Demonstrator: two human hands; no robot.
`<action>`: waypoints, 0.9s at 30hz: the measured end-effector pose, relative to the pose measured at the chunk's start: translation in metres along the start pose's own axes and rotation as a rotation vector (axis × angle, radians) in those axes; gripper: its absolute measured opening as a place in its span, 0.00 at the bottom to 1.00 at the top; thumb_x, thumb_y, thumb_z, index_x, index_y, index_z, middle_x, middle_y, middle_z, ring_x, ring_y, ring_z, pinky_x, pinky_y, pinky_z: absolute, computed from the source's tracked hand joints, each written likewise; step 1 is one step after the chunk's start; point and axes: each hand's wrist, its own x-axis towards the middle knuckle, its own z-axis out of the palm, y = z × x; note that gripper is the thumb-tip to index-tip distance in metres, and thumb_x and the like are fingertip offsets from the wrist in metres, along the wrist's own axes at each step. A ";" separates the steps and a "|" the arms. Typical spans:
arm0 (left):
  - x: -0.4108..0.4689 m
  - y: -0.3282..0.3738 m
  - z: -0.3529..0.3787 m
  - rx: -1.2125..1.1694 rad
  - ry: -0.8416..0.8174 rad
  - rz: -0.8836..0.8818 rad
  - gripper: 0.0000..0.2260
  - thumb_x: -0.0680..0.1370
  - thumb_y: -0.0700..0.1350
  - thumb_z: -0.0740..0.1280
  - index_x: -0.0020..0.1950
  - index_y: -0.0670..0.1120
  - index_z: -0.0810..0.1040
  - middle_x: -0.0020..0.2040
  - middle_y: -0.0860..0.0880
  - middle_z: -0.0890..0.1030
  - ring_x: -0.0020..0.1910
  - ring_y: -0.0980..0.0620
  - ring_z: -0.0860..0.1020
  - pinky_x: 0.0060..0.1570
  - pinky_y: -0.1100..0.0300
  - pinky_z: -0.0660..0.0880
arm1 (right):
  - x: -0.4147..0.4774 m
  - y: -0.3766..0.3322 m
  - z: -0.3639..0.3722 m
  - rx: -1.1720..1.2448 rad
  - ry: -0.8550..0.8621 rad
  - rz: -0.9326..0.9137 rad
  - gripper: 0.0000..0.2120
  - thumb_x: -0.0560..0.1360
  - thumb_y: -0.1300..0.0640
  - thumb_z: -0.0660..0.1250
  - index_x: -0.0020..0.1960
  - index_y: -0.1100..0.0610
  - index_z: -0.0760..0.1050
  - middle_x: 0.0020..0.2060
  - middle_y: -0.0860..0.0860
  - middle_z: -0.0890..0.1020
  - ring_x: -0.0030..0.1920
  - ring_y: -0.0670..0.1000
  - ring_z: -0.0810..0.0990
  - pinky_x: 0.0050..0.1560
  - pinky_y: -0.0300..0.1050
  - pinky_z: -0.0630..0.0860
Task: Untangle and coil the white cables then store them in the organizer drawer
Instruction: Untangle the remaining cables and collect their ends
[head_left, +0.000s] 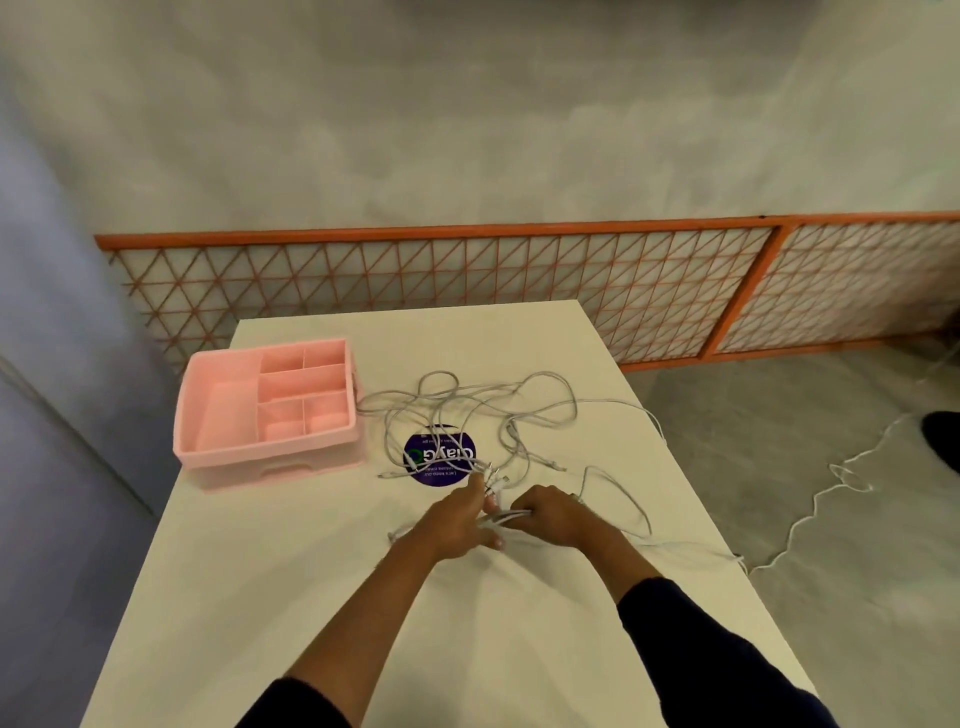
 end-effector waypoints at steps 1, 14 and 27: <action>0.003 0.001 0.000 0.005 0.036 0.016 0.31 0.74 0.47 0.73 0.69 0.40 0.60 0.55 0.48 0.78 0.56 0.49 0.76 0.56 0.56 0.72 | -0.002 0.001 -0.001 0.020 0.003 -0.003 0.18 0.75 0.44 0.66 0.30 0.50 0.70 0.27 0.47 0.71 0.35 0.49 0.71 0.34 0.42 0.63; -0.003 0.004 -0.017 -0.263 -0.002 0.052 0.12 0.81 0.41 0.63 0.56 0.43 0.59 0.41 0.45 0.78 0.34 0.58 0.76 0.36 0.69 0.74 | -0.026 0.042 -0.019 0.028 0.161 0.146 0.28 0.55 0.25 0.68 0.32 0.49 0.70 0.41 0.46 0.75 0.49 0.49 0.68 0.55 0.45 0.62; -0.002 0.000 -0.023 -0.260 0.001 0.066 0.23 0.78 0.45 0.68 0.67 0.43 0.59 0.41 0.47 0.80 0.40 0.57 0.80 0.41 0.63 0.77 | -0.037 0.073 -0.031 1.303 0.785 0.811 0.05 0.75 0.66 0.62 0.50 0.67 0.73 0.49 0.66 0.81 0.47 0.58 0.83 0.44 0.47 0.79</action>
